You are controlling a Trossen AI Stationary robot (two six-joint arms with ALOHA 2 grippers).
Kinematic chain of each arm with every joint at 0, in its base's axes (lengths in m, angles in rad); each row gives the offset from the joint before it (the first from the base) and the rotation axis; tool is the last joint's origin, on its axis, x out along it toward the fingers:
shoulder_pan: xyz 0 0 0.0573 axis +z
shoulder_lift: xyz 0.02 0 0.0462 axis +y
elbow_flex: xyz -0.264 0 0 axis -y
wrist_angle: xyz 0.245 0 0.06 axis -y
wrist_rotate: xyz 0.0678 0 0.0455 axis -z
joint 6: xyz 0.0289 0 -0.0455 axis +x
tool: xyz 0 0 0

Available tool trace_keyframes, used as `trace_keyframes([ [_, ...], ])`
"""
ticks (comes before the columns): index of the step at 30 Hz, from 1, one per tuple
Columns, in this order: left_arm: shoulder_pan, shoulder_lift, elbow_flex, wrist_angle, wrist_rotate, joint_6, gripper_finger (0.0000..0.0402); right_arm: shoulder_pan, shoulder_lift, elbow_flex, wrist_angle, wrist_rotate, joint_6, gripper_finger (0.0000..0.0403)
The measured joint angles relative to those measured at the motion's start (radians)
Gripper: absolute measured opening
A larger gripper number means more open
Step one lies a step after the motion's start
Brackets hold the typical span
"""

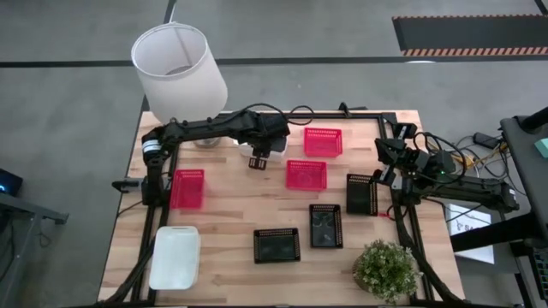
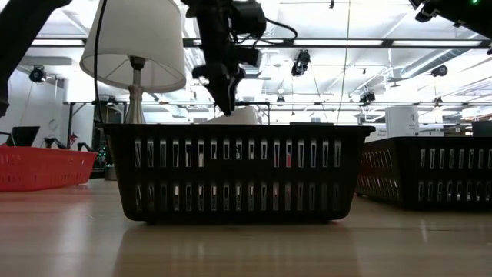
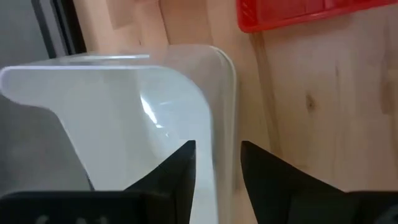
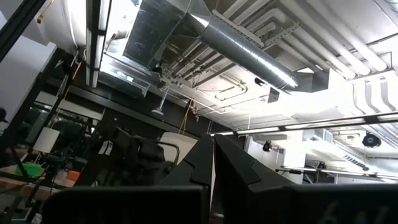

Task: Stack baskets by color
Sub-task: Stack the middle white bin on top of the top white bin

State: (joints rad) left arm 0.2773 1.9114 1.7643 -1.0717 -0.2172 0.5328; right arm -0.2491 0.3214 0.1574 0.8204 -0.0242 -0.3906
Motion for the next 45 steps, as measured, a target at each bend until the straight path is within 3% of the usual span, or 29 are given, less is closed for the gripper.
trace_keyframes([
  [5, 0.005, 0.002, -0.044, 0.024, 0.000, 0.033, 0.0093, 0.000, 0.000, 0.000, 0.000, 0.000, -0.003, 0.0009],
  [12, 0.001, 0.003, -0.062, 0.025, -0.025, 0.051, 0.0007, 0.000, 0.000, 0.000, 0.002, 0.000, -0.017, 0.0009],
  [18, -0.025, 0.003, -0.041, 0.023, -0.169, 0.132, 0.0001, 0.000, 0.000, 0.000, 0.008, 0.000, -0.022, 0.0009],
  [33, -0.077, 0.003, 0.123, -0.247, -0.182, 0.077, 0.0000, 0.000, 0.000, 0.000, 0.025, 0.000, -0.018, 0.0009],
  [45, -0.069, 0.061, 0.129, -0.235, -0.185, 0.110, 0.0000, 0.000, 0.000, 0.000, 0.028, 0.000, -0.031, 0.0009],
])
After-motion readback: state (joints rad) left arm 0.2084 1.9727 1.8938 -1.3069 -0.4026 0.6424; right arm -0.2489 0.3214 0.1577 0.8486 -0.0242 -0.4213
